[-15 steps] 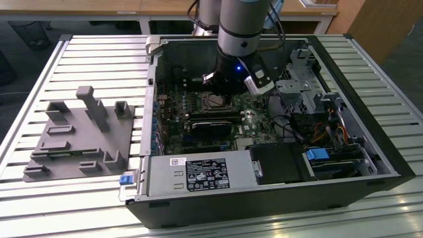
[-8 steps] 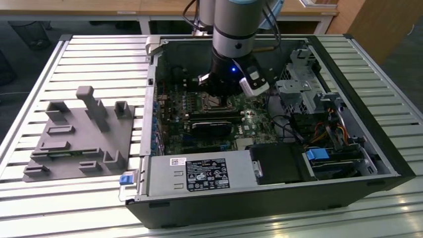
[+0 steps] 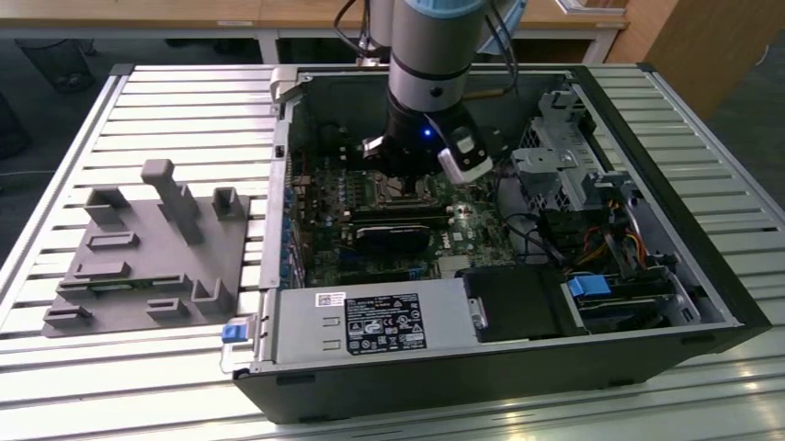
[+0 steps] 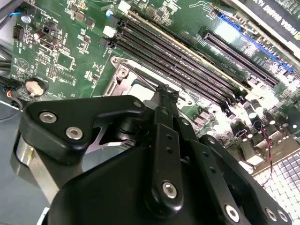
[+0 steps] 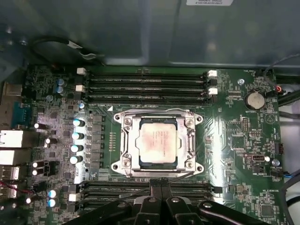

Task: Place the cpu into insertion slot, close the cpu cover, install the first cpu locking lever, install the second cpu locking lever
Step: 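Install the second cpu locking lever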

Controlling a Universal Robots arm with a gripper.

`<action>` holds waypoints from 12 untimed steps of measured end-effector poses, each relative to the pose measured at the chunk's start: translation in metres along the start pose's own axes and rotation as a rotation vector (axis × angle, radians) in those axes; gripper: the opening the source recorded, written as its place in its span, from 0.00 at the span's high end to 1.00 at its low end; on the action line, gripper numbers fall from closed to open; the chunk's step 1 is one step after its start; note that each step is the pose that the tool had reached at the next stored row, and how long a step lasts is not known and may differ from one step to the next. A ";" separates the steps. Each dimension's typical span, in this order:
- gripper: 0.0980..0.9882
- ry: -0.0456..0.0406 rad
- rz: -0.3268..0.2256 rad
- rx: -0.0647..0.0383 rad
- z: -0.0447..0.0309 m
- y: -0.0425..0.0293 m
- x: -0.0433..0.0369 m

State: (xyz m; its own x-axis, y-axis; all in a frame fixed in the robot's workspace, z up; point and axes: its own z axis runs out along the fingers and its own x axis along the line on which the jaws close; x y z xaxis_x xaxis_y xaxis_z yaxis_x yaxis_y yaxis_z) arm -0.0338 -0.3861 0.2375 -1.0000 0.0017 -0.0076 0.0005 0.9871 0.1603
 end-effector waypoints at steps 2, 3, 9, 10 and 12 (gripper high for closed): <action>0.99 -0.0001 0.000 -0.002 0.0005 -0.0002 0.0005; 0.99 -0.0001 0.000 -0.002 0.0008 -0.0003 0.0008; 0.99 0.0000 0.000 -0.003 0.0034 -0.0008 0.0042; 0.99 0.0000 0.000 -0.004 0.0037 -0.0008 0.0055; 0.99 -0.0001 0.000 -0.005 0.0046 -0.0009 0.0073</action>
State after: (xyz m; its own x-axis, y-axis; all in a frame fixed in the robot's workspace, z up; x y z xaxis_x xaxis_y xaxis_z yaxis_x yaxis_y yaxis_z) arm -0.0411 -0.3863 0.2328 -1.0000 0.0018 -0.0077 0.0005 0.9863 0.1649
